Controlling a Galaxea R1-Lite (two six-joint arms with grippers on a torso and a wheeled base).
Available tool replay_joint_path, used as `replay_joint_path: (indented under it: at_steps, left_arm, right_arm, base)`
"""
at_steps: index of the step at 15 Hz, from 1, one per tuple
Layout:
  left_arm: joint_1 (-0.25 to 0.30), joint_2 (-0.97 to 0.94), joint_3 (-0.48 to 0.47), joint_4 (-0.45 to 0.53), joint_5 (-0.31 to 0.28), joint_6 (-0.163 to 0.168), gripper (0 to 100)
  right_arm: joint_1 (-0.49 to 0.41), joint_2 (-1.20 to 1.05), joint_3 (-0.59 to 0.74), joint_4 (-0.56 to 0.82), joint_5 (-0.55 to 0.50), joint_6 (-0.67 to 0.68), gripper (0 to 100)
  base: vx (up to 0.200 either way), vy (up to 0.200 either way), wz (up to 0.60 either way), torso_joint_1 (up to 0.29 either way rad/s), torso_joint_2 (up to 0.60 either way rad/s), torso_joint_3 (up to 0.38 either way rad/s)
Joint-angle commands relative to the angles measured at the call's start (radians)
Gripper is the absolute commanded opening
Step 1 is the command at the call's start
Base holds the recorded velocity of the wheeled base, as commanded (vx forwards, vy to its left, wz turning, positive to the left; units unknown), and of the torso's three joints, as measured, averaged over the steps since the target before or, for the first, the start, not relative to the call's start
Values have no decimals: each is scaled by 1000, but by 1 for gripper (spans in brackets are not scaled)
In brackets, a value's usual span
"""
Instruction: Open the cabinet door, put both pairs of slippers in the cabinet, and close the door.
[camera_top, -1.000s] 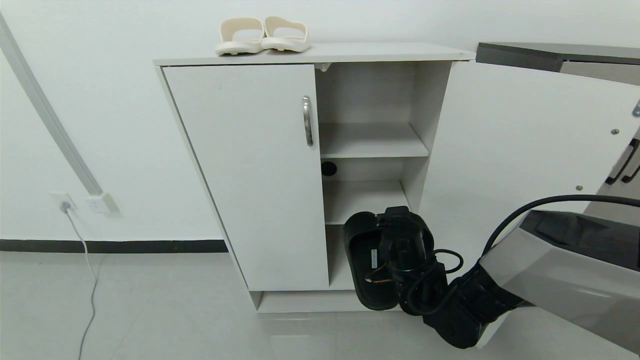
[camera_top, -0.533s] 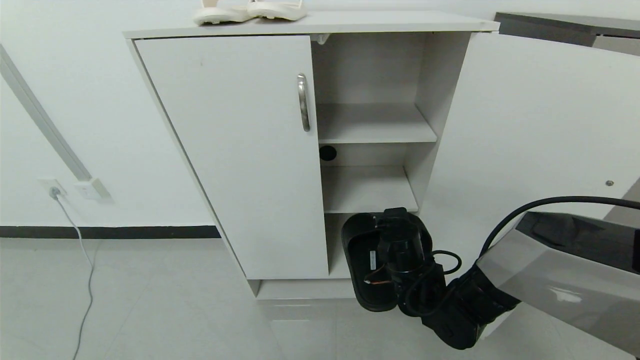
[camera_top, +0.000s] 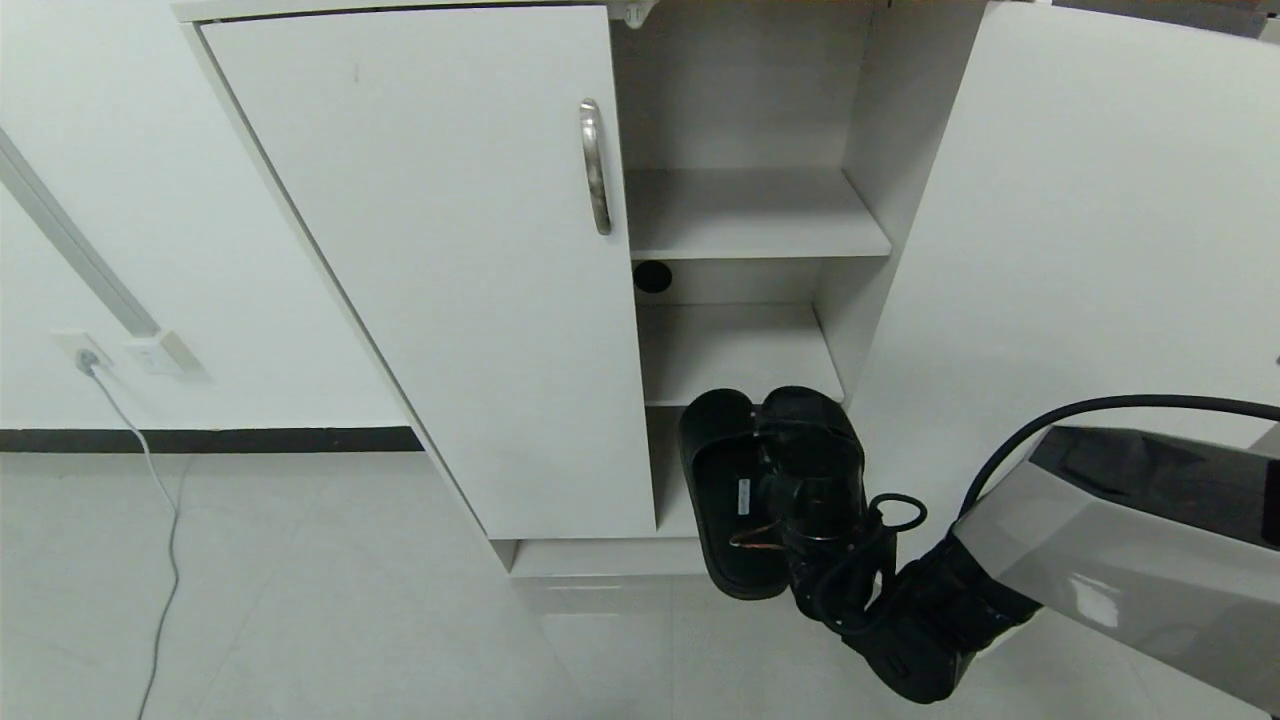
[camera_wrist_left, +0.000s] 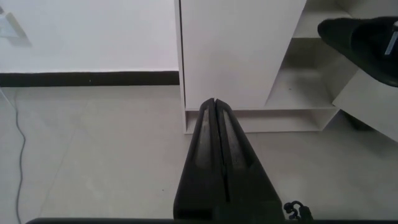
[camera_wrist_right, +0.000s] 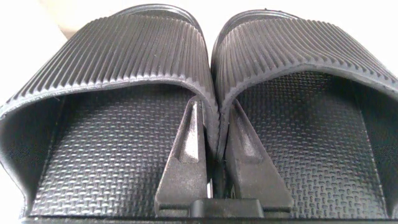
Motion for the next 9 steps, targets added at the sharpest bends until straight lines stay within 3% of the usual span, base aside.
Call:
replay_joint_path:
  at_steps: [1, 3, 8, 9]
  left_arm:
    - [-1, 1, 0, 0, 1, -1, 0]
    - [-1, 1, 0, 0, 1, -1, 0]
    - [-1, 1, 0, 0, 1, -1, 0]
    - [-1, 1, 0, 0, 1, -1, 0]
  right_arm:
    - [1, 30, 12, -70, 1, -46, 0]
    - [-5, 72, 16, -156, 3, -99, 0]
    - [-5, 73, 15, -156, 4, -99, 0]
    - [-2, 73, 15, -156, 4, -99, 0]
  base:
    - [0, 0, 0, 0, 0, 0]
    - [0, 0, 0, 0, 0, 0]
    - [0, 0, 0, 0, 0, 0]
    - [200, 0, 0, 2, 2, 2]
